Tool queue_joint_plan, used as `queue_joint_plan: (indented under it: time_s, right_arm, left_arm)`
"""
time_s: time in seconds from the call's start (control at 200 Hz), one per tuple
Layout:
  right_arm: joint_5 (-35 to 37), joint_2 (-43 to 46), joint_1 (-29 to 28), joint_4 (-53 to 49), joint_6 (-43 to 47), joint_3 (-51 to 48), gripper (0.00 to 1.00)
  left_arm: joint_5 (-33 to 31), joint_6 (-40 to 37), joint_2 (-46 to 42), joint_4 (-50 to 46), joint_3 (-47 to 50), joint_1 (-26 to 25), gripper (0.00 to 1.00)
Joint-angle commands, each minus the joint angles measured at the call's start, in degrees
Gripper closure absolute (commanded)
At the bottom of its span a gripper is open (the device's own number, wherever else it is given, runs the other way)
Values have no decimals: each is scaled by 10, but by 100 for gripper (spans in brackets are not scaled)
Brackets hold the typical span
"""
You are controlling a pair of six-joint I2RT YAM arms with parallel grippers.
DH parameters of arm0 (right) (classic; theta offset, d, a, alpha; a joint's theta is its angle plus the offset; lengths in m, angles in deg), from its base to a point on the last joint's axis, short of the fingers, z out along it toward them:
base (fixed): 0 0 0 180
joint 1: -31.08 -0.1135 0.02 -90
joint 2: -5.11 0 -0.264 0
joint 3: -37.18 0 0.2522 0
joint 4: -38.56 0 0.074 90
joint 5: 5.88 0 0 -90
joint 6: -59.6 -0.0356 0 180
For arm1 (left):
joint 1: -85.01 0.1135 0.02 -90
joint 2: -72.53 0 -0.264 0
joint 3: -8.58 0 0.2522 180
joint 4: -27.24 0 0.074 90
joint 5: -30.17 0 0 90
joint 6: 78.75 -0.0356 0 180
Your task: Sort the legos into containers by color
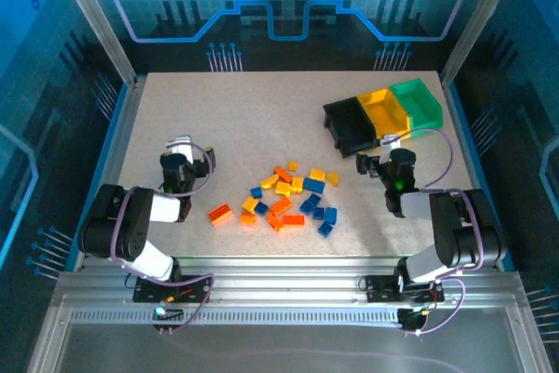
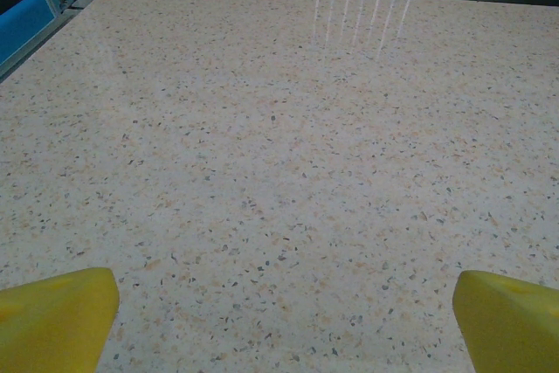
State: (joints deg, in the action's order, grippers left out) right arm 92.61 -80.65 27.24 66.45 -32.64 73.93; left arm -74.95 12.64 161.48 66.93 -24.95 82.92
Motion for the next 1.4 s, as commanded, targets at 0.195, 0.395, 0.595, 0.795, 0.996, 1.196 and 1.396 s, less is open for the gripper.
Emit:
queue_joint_plan:
  time_s: [0.195, 0.395, 0.595, 0.795, 0.996, 1.196, 1.396]
  right_arm:
    - [-3, -2, 1, 26, 11, 11, 0]
    - [-3, -2, 0, 26, 12, 11, 0]
    - [-4, -2, 1, 26, 12, 11, 0]
    - [-4, -3, 1, 26, 12, 12, 0]
    - [35, 24, -7, -28, 5, 30, 0]
    - [59, 75, -13, -200, -10, 104, 0]
    - [77, 156, -19, -259, -69, 103, 0]
  left_arm:
    - [9, 4, 1, 15, -11, 5, 1]
    - [9, 4, 1, 15, -11, 5, 1]
    - [9, 4, 1, 15, -11, 5, 1]
    - [9, 4, 1, 14, -11, 5, 1]
    - [20, 2, -24, -13, -14, 5, 1]
    - [-32, 17, -102, -131, -43, 5, 1]
    - [-52, 61, -175, -215, -78, 6, 1]
